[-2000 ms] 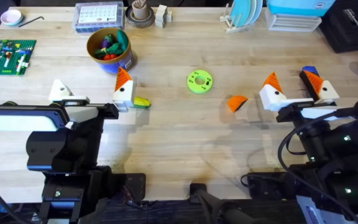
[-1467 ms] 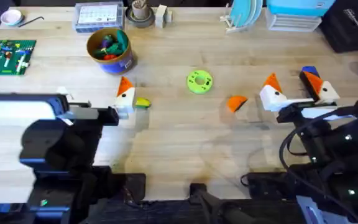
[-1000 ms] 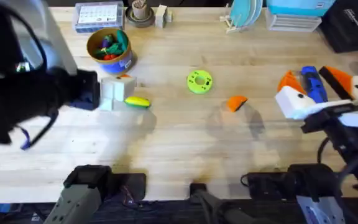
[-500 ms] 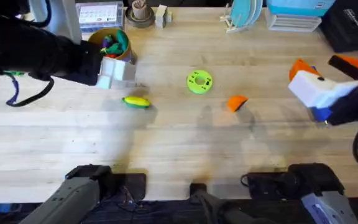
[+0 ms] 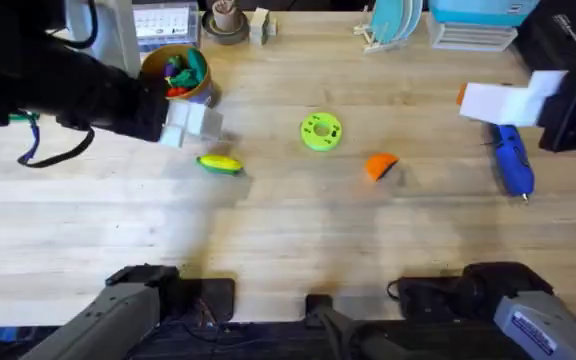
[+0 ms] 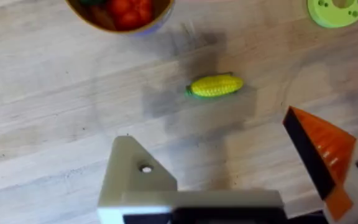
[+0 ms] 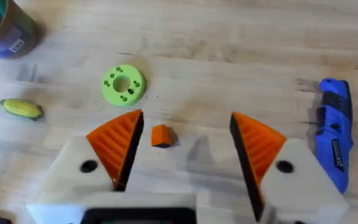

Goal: Pick up the gripper from the table and insert it into the empty holder that is missing its gripper. Then pick up a screw, insert it into the mounting hole, and use the screwdriver to tighten it. Finally, clean up the table by picking up the vegetable and placing it into the bucket.

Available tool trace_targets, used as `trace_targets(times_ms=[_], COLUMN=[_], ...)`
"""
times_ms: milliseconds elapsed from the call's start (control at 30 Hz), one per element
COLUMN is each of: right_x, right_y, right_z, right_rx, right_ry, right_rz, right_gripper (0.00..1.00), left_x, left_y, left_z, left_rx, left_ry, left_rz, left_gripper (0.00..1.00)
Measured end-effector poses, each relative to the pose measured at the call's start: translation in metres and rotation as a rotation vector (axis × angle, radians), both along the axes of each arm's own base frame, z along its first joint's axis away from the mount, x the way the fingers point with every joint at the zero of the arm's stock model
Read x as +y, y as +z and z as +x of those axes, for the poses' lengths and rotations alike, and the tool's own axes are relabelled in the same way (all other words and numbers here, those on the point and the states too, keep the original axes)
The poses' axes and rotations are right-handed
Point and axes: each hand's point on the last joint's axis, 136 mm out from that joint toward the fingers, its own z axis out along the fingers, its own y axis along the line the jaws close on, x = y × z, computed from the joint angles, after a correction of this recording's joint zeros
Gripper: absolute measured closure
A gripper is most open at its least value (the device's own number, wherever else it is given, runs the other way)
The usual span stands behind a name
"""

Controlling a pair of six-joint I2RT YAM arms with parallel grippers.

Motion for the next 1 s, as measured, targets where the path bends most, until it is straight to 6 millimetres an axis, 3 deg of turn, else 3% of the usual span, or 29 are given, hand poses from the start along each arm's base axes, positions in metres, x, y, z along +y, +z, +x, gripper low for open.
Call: trace_targets(times_ms=[167, 233, 367, 400, 533, 667, 700, 900, 1000], right_x=[0.0, 0.0, -0.002, -0.004, -0.01, -0.013, -0.014, -0.015, -0.015], right_y=[-0.007, -0.007, -0.007, -0.008, -0.008, -0.009, -0.009, -0.009, -0.009], right_z=[0.0, 0.0, 0.0, 0.0, 0.001, 0.001, 0.001, 0.001, 0.001], right_rx=[0.038, 0.039, 0.038, 0.038, 0.038, 0.038, 0.038, 0.038, 0.038], right_ry=[-0.004, -0.005, -0.013, -0.02, -0.046, -0.061, -0.063, -0.068, -0.068], right_rz=[0.004, 0.004, -0.004, -0.01, -0.035, -0.05, -0.051, -0.056, -0.056], right_gripper=[0.107, 0.107, 0.107, 0.107, 0.107, 0.107, 0.107, 0.108, 0.107], left_x=[-0.002, -0.003, -0.004, -0.006, -0.022, -0.046, -0.05, -0.061, -0.06], left_y=[-0.009, -0.013, -0.023, -0.026, -0.039, -0.061, -0.068, -0.111, -0.126], left_z=[-0.004, -0.003, 0.001, 0.002, 0.004, -0.002, -0.004, -0.013, -0.012], left_rx=[0.058, 0.076, 0.113, 0.122, 0.158, 0.192, 0.199, 0.234, 0.229], left_ry=[-0.006, -0.011, -0.053, -0.067, -0.159, -0.282, -0.315, -0.392, -0.393], left_rz=[-0.013, -0.016, -0.002, 0.001, 0.016, 0.049, 0.068, 0.122, 0.132], left_gripper=[0.007, 0.196, 0.832, 0.944, 0.996, 0.996, 0.939, 0.045, 0.009])
